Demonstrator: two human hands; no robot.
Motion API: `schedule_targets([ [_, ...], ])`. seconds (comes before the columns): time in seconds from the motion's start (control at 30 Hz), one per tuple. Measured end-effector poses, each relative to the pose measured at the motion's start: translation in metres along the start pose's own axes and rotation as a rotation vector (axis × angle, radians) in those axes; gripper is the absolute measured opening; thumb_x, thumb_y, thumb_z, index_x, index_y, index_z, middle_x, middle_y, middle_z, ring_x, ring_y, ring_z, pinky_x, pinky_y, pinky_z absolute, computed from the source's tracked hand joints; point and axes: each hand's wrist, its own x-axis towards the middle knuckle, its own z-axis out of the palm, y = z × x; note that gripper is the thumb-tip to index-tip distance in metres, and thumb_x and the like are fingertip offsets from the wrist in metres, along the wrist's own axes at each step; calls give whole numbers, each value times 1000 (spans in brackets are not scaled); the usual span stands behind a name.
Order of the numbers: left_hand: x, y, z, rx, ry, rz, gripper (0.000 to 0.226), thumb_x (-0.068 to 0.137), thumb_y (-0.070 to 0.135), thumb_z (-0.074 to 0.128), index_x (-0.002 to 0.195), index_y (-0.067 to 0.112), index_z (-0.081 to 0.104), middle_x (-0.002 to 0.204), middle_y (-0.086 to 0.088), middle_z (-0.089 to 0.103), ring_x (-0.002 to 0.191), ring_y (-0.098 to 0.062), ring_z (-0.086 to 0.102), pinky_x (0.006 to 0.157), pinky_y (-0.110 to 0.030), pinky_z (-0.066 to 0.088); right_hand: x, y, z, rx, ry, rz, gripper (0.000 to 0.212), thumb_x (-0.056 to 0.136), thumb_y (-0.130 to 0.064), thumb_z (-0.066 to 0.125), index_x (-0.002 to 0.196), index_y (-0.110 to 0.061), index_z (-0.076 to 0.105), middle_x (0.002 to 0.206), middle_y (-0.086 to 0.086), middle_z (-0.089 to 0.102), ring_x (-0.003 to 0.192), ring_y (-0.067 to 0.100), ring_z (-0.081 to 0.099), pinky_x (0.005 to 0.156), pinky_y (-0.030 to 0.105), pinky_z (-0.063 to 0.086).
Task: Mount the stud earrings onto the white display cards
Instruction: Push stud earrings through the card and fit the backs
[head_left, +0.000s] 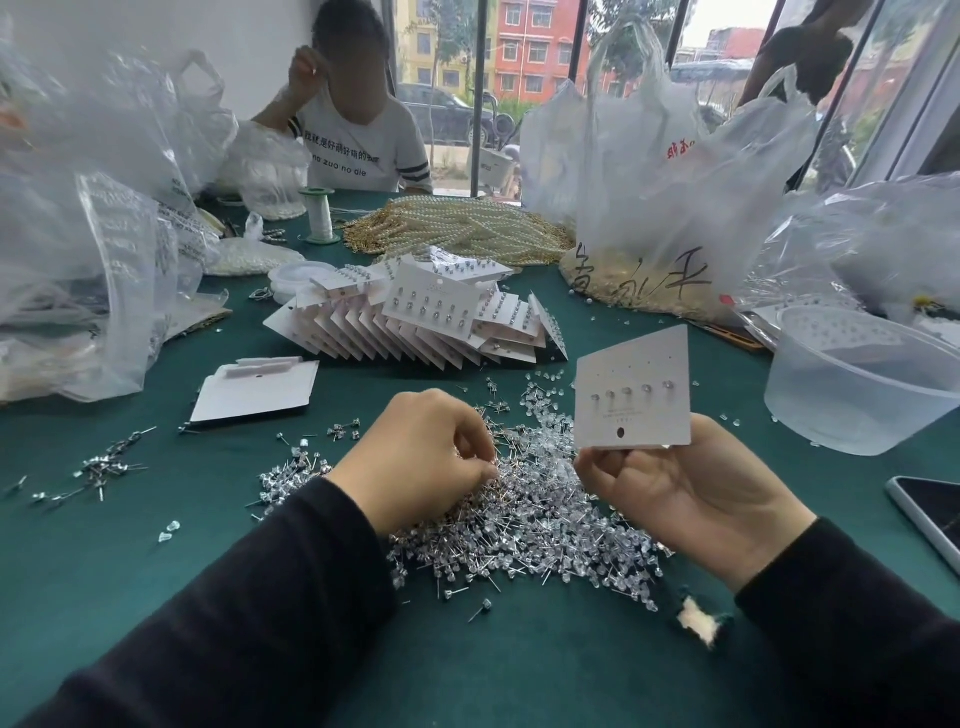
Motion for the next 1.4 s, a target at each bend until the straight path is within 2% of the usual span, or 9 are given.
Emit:
schedule_targets([
  [0.2, 0, 2, -9, -125, -19, -30, 11, 76, 22, 63, 65, 23, 62, 53, 11, 54, 48, 7, 48, 45, -5, 35, -1, -1, 0, 6, 23, -9, 14, 51, -3, 69, 63, -7, 75, 79, 11, 65, 68, 18, 55, 65, 30, 49],
  [0.37, 0, 4, -10, -239, -41, -86, 21, 78, 22, 55, 58, 18, 55, 40, 16, 49, 35, 1, 41, 37, -9, 32, 0, 0, -2, -11, -3, -1, 54, 16, -1, 89, 68, -6, 76, 78, 11, 67, 66, 18, 58, 60, 29, 53],
  [0.53, 1, 2, -9, -173, -80, -61, 32, 88, 34, 54, 64, 14, 60, 55, 5, 55, 40, -1, 41, 43, -14, 35, -1, -1, -4, 5, -6, 0, 32, 36, -3, 84, 66, -7, 76, 77, 11, 66, 68, 18, 56, 64, 30, 51],
  [0.63, 1, 3, -8, -173, -78, -59, 34, 87, 39, 54, 65, 14, 61, 57, 2, 56, 41, -1, 40, 44, -16, 34, -1, -1, -1, 10, 13, 1, 17, 61, -6, 58, 62, -8, 76, 74, 10, 66, 70, 17, 54, 64, 29, 49],
  [0.73, 1, 3, -9, -221, -84, -52, 29, 83, 38, 60, 66, 16, 61, 54, 6, 53, 38, 1, 40, 42, -11, 32, 1, -1, -3, 5, 3, 2, 18, 48, -3, 75, 65, -8, 76, 75, 10, 67, 68, 17, 57, 62, 29, 52],
  [0.8, 1, 3, -10, -244, -87, -54, 24, 78, 37, 66, 67, 16, 63, 55, 6, 57, 40, 2, 42, 43, -13, 35, 1, -1, -5, -10, -14, 14, 41, 28, -1, 87, 68, -8, 76, 77, 10, 67, 66, 17, 59, 62, 30, 52],
  [1.0, -1, 5, -13, -344, -108, -117, 29, 65, 37, 77, 57, 12, 65, 47, 4, 64, 40, -4, 51, 41, -14, 40, 3, 0, -4, -9, -7, 3, 24, 42, -3, 79, 65, -9, 76, 78, 10, 66, 63, 16, 59, 62, 30, 51],
  [1.1, -1, 6, -14, -333, -101, -123, 43, 59, 50, 72, 54, 8, 66, 51, -3, 66, 38, -7, 51, 38, -12, 37, 2, 0, -7, -25, -39, 8, 57, 15, -4, 90, 70, -8, 76, 77, 10, 68, 65, 16, 61, 60, 29, 53],
  [1.4, -3, 14, -6, -335, 3, -40, 33, 91, 35, 47, 65, 15, 53, 54, 7, 50, 42, -1, 38, 45, -14, 33, 1, 2, -5, -9, -93, 65, 61, 17, -1, 91, 76, -5, 76, 78, 12, 68, 64, 18, 63, 60, 31, 54],
])
